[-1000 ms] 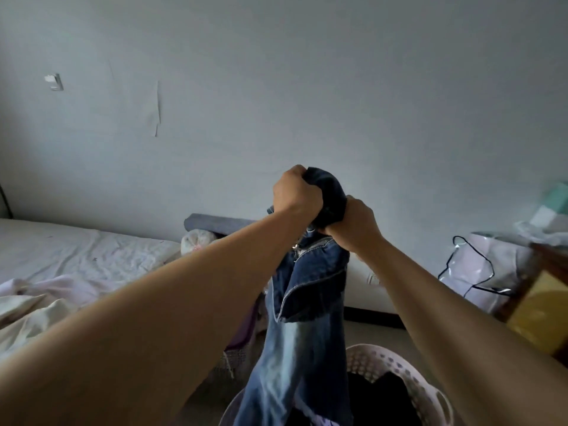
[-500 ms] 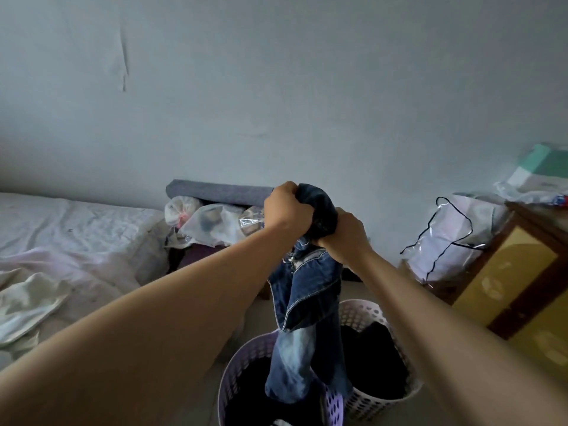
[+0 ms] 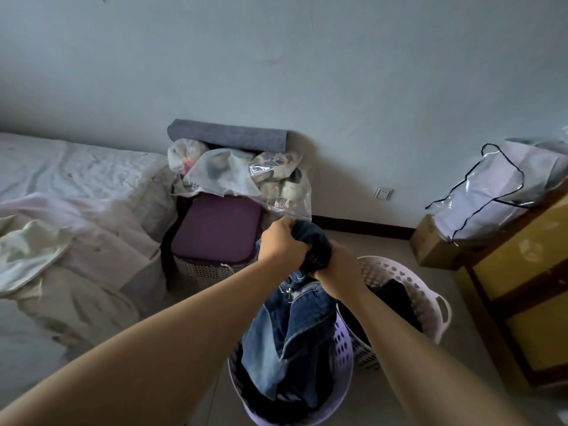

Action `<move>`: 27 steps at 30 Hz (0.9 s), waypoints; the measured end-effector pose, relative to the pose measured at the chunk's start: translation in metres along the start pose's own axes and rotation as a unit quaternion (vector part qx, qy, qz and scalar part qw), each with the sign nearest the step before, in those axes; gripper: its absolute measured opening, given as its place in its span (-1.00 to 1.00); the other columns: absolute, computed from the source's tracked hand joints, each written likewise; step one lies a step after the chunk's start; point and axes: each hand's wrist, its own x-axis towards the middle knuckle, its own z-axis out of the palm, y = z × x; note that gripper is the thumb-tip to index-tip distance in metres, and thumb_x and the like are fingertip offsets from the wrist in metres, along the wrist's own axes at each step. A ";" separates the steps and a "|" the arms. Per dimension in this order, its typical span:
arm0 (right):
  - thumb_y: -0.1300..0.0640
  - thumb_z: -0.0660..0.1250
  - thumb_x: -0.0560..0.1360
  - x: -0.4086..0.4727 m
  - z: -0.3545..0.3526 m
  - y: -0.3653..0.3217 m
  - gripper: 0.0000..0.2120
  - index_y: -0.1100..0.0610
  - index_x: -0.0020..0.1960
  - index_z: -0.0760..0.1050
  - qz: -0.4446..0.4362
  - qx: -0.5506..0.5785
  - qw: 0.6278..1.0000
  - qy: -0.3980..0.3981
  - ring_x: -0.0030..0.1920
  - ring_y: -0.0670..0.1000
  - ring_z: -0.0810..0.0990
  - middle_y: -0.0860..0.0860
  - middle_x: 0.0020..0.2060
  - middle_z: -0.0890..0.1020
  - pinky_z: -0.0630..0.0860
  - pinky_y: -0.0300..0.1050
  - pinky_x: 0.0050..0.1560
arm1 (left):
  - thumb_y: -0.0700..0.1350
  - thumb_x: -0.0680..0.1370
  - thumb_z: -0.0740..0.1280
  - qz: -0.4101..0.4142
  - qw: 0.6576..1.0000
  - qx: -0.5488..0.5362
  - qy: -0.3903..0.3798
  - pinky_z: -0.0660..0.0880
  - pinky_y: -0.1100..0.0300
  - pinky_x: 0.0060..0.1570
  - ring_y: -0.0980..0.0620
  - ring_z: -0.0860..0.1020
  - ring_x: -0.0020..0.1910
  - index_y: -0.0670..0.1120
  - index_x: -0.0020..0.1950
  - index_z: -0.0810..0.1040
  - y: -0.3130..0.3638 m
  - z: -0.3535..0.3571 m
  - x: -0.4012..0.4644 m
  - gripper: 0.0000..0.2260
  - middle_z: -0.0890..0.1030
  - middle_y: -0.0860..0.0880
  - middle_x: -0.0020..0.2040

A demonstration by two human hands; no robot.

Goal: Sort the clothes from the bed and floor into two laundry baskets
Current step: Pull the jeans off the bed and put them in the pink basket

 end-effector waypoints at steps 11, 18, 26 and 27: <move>0.27 0.30 0.47 0.030 0.086 0.105 -0.81 0.22 0.09 0.45 0.018 -0.107 0.994 -0.026 0.09 0.16 0.53 0.13 0.08 0.50 0.49 -0.05 -0.08 | -0.29 0.45 0.33 -0.121 0.988 0.070 -0.070 0.55 0.10 0.01 -0.10 0.57 0.09 -0.14 0.22 0.47 -0.098 0.096 0.050 -0.66 0.61 -0.14 0.09; 0.29 0.52 0.17 0.035 0.176 0.157 -0.64 0.22 -0.07 0.51 -0.041 -0.208 0.962 -0.169 -0.12 0.15 0.62 0.15 -0.15 0.58 0.56 -0.04 -0.24 | -0.13 0.47 0.34 -0.216 0.956 0.153 -0.125 0.46 0.13 -0.10 -0.09 0.56 0.07 -0.09 0.23 0.43 -0.197 0.139 0.065 -0.66 0.58 -0.07 0.13; 0.06 0.33 0.50 0.015 0.231 0.190 -0.33 0.18 0.47 0.08 -0.006 -0.189 0.897 -0.400 0.42 0.19 0.19 0.16 0.40 0.23 0.32 0.03 0.33 | -0.13 0.49 0.32 -0.339 0.896 0.191 -0.214 0.47 0.08 0.15 -0.11 0.48 0.24 -0.10 0.38 0.29 -0.275 0.165 0.043 -0.52 0.48 -0.11 0.29; 0.05 0.32 0.50 0.014 0.234 0.191 -0.36 0.18 0.45 0.10 -0.010 -0.191 0.893 -0.407 0.41 0.19 0.20 0.16 0.39 0.25 0.34 0.03 0.31 | -0.14 0.50 0.32 -0.346 0.895 0.187 -0.213 0.47 0.09 0.14 -0.11 0.48 0.25 -0.09 0.41 0.27 -0.279 0.167 0.041 -0.51 0.47 -0.11 0.30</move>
